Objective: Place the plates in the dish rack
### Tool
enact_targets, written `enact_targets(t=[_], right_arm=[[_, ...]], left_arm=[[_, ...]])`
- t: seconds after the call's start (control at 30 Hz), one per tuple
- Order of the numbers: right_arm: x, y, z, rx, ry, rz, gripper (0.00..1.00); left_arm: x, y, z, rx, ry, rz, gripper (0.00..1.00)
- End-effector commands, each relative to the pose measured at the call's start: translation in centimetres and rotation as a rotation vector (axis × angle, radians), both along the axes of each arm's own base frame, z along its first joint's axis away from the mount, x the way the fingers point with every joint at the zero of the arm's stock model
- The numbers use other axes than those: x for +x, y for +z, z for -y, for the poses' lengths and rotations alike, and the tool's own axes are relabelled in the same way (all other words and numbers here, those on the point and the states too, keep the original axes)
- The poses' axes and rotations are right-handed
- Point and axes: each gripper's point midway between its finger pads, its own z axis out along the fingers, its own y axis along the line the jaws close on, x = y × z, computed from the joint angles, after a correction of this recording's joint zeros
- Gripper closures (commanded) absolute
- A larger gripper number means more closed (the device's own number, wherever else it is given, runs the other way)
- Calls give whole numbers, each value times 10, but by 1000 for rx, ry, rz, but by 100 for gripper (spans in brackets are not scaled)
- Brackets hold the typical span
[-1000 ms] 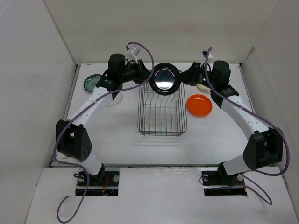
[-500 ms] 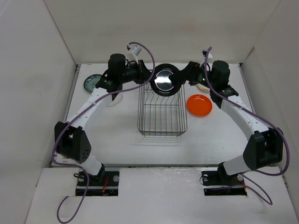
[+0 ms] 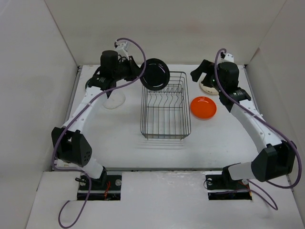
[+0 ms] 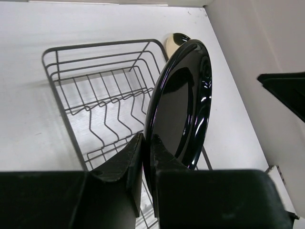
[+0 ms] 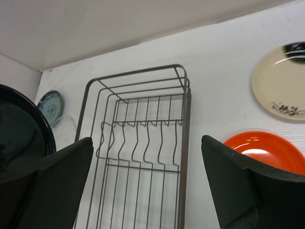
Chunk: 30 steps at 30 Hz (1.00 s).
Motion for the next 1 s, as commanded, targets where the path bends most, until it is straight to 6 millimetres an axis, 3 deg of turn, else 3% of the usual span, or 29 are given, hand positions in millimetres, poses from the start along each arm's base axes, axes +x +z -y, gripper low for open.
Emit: enact_targets(t=[0.0, 0.07, 0.4, 0.57, 0.63, 0.8, 0.97], right_arm=[[-4, 40, 27, -47, -103, 91, 0], [-7, 39, 23, -40, -73, 88, 0], [-9, 32, 43, -29, -60, 78, 0], [-12, 30, 33, -14, -2, 76, 0], [-11, 30, 37, -15, -11, 76, 0], [-12, 28, 33, 0, 5, 73, 0], [-15, 32, 30, 7, 26, 81, 0]], left_arm=[[12, 13, -16, -73, -12, 26, 100], [9, 7, -9, -150, -97, -4, 100], [-6, 12, 8, -330, -287, -46, 100], [-22, 28, 15, -504, -455, -31, 100], [-29, 34, 17, -595, -482, -108, 100], [-62, 61, 30, -742, -618, -11, 100], [-55, 55, 33, -732, -652, 4, 100]])
